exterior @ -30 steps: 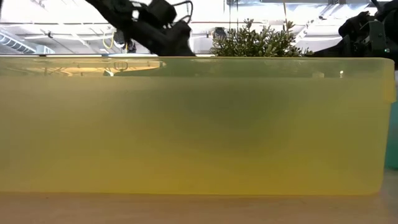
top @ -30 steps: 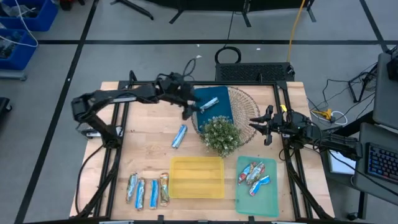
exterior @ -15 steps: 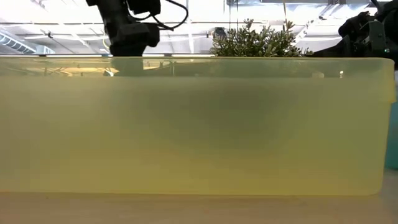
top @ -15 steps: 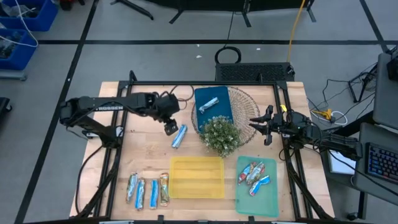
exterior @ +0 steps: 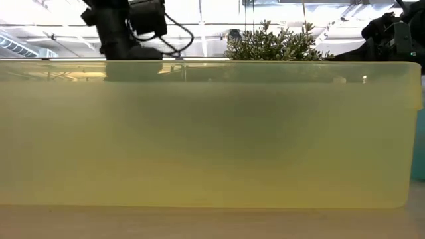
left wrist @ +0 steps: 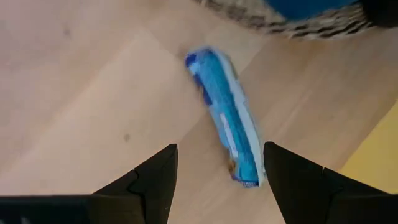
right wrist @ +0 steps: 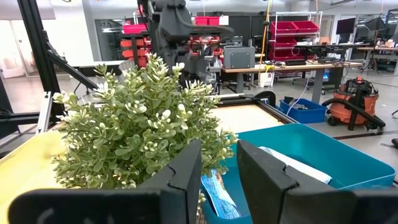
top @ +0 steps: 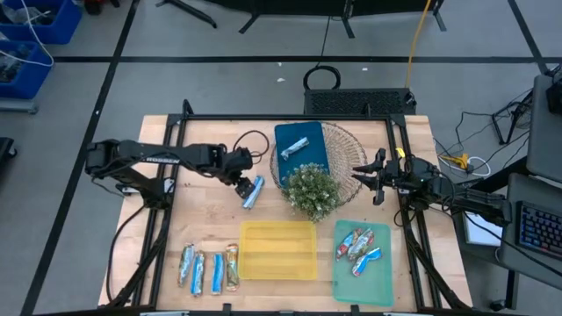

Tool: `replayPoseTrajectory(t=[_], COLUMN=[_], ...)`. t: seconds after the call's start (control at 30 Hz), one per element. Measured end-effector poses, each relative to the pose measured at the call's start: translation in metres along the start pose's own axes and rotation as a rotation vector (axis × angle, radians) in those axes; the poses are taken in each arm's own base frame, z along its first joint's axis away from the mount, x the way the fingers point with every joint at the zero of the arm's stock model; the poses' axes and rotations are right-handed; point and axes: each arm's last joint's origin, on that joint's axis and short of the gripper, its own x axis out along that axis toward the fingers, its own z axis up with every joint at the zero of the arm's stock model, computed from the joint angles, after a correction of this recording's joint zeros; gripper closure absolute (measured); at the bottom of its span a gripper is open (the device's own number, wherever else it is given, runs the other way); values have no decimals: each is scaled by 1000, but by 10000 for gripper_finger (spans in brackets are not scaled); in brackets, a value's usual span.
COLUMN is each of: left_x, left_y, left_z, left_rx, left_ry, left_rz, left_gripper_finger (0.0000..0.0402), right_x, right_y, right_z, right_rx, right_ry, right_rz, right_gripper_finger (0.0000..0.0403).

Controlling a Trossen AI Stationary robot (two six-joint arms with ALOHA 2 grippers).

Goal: Pick and place Granola Bars by type
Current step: Put the blue granola bar into the blue bin

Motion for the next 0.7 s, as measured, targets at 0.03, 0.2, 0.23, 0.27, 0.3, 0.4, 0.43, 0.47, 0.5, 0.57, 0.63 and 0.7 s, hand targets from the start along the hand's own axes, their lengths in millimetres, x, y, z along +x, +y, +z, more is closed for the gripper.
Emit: replayPoseTrajectory(t=[0.03, 0.2, 0.23, 0.27, 0.3, 0.4, 0.43, 0.47, 0.5, 0.57, 0.63, 0.7], left_x=[4, 18, 20, 21, 22, 26, 27, 28, 29, 31, 31, 31], left_y=[1, 3, 4, 4, 4, 6, 6, 6, 6, 7, 6, 4], left_z=[-1, -7, -8, -8, -9, -11, -11, -11, -12, -14, -14, -15], left_rx=[-19, -47, -48, -52, -56, -70, -74, -77, -80, -78, -76, -71], left_ry=[-4, -34, -39, -45, -49, -56, -65, -73, -78, -74, -73, -74], left_rz=[-17, -69, -77, -84, -87, -93, -100, -107, -112, -110, -112, -115], left_gripper_finger=[160, 160, 160, 160, 160, 160, 160, 160, 160, 160, 160, 160], right_x=[0, 0, 0, 0, 0, 0, 0, 0, 0, 0, 0, 0], right_y=[0, 0, 0, 0, 0, 0, 0, 0, 0, 0, 0, 0], right_z=[0, 0, 0, 0, 0, 0, 0, 0, 0, 0, 0, 0], right_rx=[0, 0, 0, 0, 0, 0, 0, 0, 0, 0, 0, 0], right_ry=[0, 0, 0, 0, 0, 0, 0, 0, 0, 0, 0, 0], right_rz=[0, 0, 0, 0, 0, 0, 0, 0, 0, 0, 0, 0], right_gripper_finger=[309, 309, 309, 309, 309, 309, 309, 309, 309, 309, 309, 309])
